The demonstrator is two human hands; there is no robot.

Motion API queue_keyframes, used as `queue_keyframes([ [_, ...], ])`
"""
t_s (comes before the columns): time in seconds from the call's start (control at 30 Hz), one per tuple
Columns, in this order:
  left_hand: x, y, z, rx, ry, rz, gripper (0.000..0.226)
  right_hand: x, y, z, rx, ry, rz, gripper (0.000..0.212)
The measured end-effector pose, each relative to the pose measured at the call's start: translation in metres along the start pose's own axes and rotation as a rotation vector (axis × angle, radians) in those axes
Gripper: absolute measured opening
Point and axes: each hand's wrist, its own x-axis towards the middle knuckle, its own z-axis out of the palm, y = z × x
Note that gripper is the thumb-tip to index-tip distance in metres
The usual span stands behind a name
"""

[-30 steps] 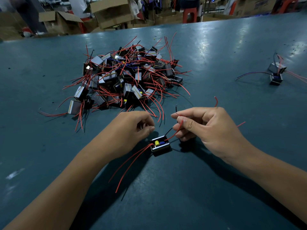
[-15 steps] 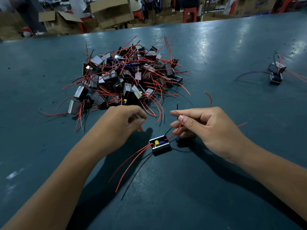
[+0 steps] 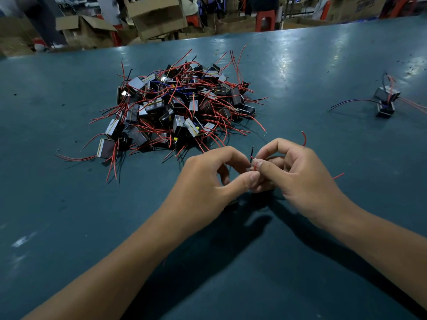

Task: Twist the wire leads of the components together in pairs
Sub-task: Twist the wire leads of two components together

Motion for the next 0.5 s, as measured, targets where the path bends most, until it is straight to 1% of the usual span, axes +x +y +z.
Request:
queue_keyframes([
  [0.07, 0.0009, 0.0, 0.0021, 0.067, 0.06, 0.029, 0.009, 0.0, -0.0007, 0.0005, 0.003, 0.007, -0.001, 0.007],
  [0.13, 0.0022, 0.0013, 0.0052, 0.115, 0.068, 0.07, 0.007, -0.0007, -0.0009, 0.0008, -0.005, 0.006, -0.002, 0.007],
  [0.2, 0.0026, 0.0017, 0.0072, 0.077, 0.059, 0.055, 0.004, -0.0012, -0.0009, 0.0008, -0.009, 0.005, -0.007, 0.005],
  [0.33, 0.0034, -0.0037, 0.0031, -0.053, 0.013, -0.058, 0.008, -0.0019, 0.0, 0.0011, -0.039, 0.006, -0.019, 0.008],
  [0.5, 0.003, -0.0059, 0.0029, -0.08, 0.015, -0.065, 0.009, -0.0032, 0.0019, 0.0034, -0.067, 0.006, -0.042, 0.013],
])
